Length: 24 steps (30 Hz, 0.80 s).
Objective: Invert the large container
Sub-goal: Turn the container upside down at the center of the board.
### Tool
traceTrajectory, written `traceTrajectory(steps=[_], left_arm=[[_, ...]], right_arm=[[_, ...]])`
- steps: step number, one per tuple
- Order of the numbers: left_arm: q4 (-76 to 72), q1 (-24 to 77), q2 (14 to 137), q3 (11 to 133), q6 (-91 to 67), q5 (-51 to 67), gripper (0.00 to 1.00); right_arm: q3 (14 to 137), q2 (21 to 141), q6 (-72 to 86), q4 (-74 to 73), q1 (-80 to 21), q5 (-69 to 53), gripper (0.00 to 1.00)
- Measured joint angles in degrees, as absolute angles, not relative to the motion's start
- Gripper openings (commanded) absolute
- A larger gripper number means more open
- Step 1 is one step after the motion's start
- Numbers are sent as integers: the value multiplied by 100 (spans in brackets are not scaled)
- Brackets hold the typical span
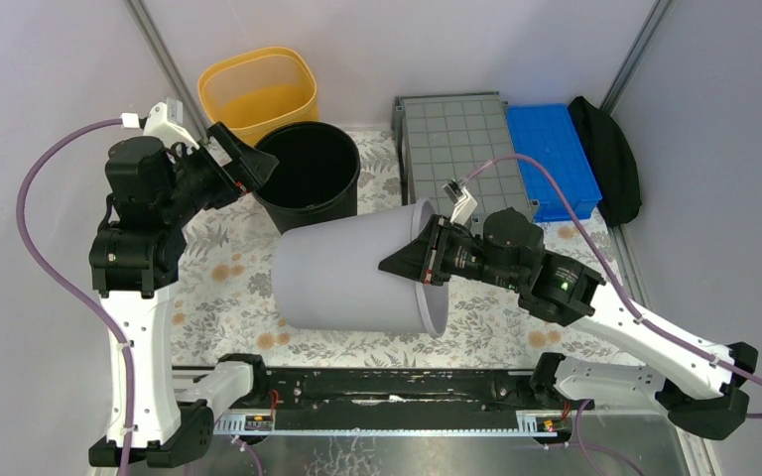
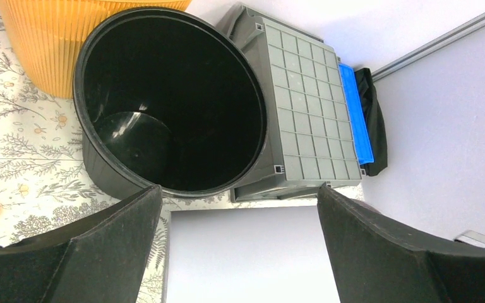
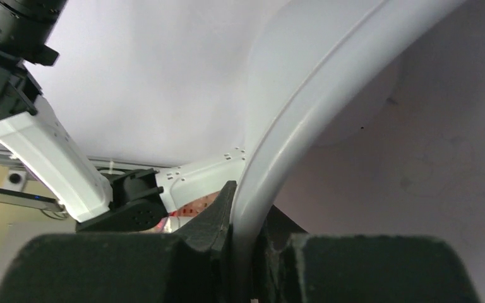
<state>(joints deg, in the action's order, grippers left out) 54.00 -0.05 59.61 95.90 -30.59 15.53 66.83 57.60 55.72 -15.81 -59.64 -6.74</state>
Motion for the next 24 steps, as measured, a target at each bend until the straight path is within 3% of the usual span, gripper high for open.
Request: traceTrajectory(steps=[11,24], left_arm=[[5428,-8,6031,9793,-3288,1802,100],[5393,-8,6123,9950,-3614,2335,100]], right_arm=[[4993,5640,6971,902,-5164,-1623,0],[3393,6488,8746,4639,-4536,-2488,0]])
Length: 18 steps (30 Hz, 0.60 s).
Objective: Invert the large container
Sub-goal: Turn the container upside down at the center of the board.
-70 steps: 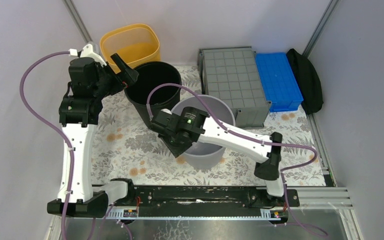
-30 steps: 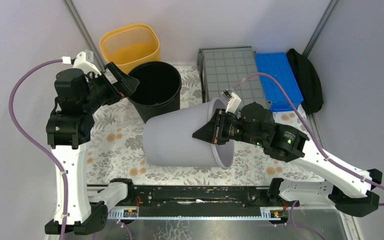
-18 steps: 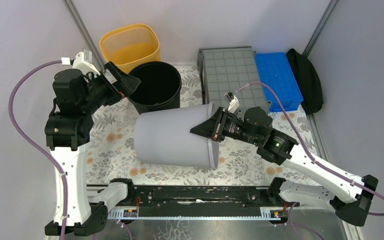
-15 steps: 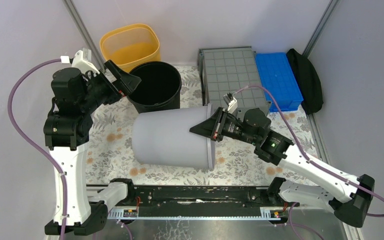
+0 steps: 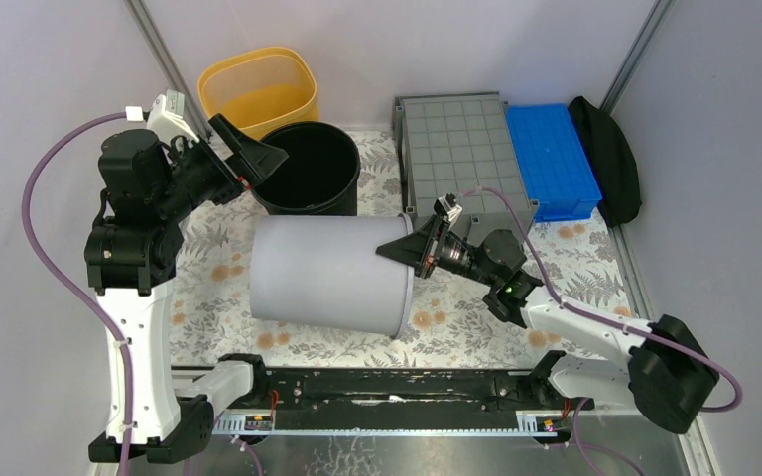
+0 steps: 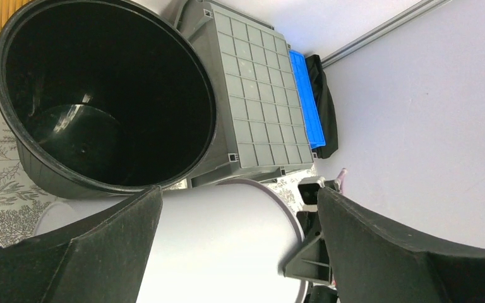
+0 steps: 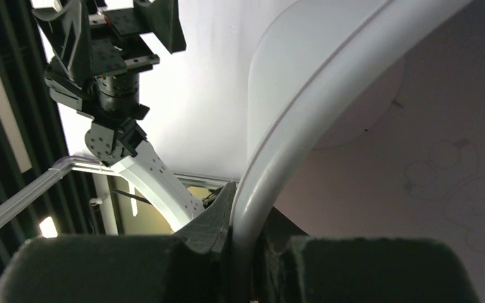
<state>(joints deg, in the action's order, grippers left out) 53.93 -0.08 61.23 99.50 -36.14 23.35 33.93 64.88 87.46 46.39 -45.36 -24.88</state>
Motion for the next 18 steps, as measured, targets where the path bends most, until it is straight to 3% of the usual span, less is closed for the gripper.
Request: traceTrajectory(steps=[9,18], left_arm=[[5393,-8,6134,9948,-3614,2359,100],[5395,-8,6180,9909,-3599,2351,100]], right_arm=[[3146,8023,9618,6989,-4060,-2893,0],[4160,9487,9933,7719,-3706,-3052,0]])
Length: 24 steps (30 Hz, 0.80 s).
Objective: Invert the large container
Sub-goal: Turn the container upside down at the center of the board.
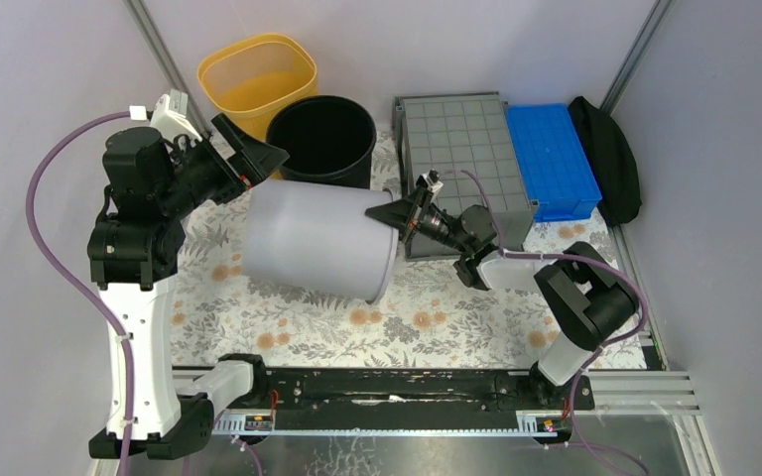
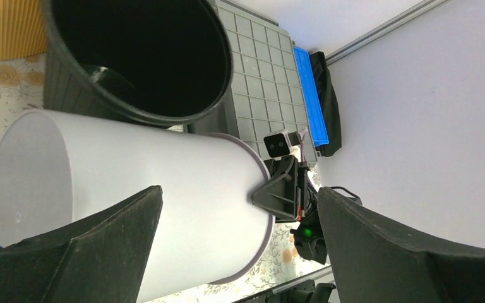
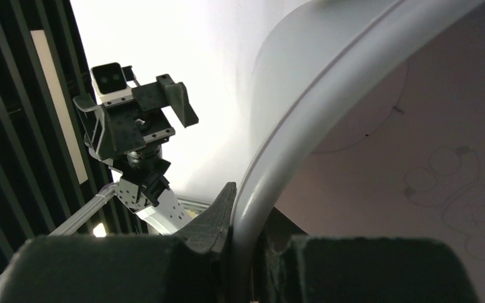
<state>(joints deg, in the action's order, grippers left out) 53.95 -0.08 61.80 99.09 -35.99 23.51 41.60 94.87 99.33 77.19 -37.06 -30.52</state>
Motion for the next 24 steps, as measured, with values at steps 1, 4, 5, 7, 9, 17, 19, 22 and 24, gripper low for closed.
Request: traceTrajectory(steps=[1,4,5,7,9,17,19,22,24], left_arm=[[5398,-8,6184,9909,-3590,2340,100],[5398,-5,6187,9907,-3540,2292,100],[5398,-5,6182,9907,-3520,2263,100],[5398,-8,6165,9891,-3496,2220,100],[5395,-8,6158,9887,-3472,2185,100],[5391,-8,6110,9738,-3380,2067,100],[5384,-8,6075,9614,-3352,2023,100],[5360,-8,5961,9255,-3271,1872,100],[5354,-8,5876,9000,-3240,1758,100]], right_arm=[[4219,9550,9955,7771,-3691,-3044,0],[4202,9583,10014,8060,-3660,-2882,0],[4134,9574,10038,8211,-3649,-2781,0],[3883,9502,10064,8425,-3634,-2604,0],[3544,9334,10031,8488,-3621,-2456,0],[2392,8447,9843,8547,-3603,-2134,0],[2217,8239,9817,8608,-3605,-2080,0],[2082,8060,9797,8672,-3605,-2036,0],[2047,8020,9776,8691,-3605,-2032,0]])
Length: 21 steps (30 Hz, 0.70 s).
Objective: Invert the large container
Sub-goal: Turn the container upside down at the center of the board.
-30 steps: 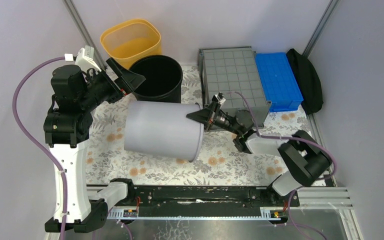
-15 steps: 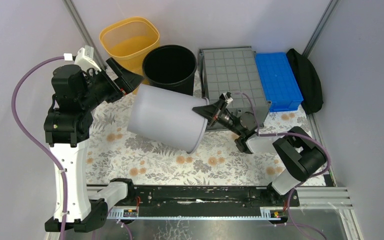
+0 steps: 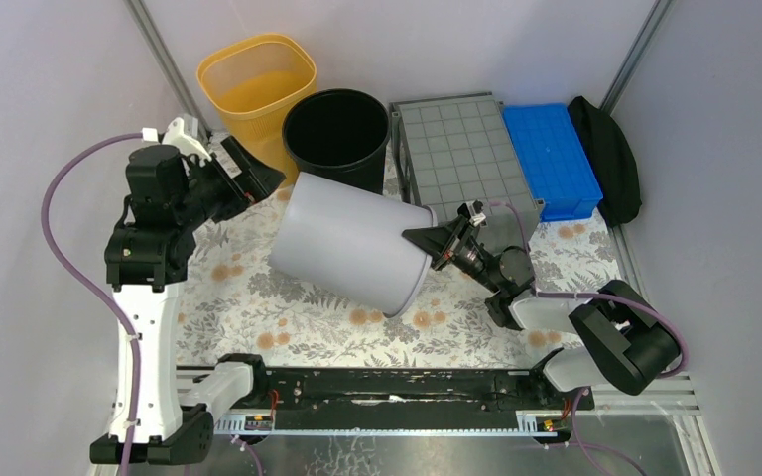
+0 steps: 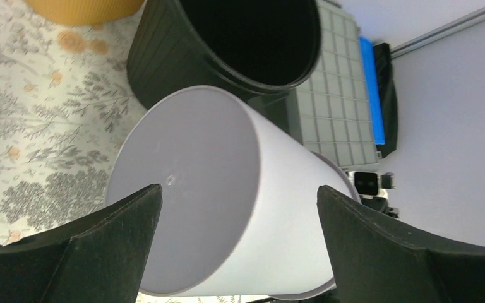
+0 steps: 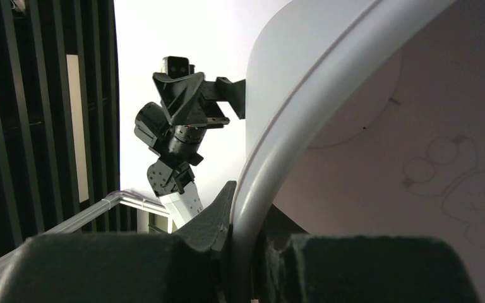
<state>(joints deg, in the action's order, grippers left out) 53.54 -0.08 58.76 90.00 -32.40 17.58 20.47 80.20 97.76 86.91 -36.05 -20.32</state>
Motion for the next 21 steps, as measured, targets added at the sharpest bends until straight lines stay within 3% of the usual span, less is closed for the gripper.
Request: traceTrajectory(steps=[13,21], left_arm=[[5358,-8,5430,8440,-3155,1122,100],[5398,-8,5258,8361,-3048,342,100]], right_arm=[[2051,8088,9544,8722,-3859,-1846,0],[2519,8860,9382,8709,-4342,-1691,0]])
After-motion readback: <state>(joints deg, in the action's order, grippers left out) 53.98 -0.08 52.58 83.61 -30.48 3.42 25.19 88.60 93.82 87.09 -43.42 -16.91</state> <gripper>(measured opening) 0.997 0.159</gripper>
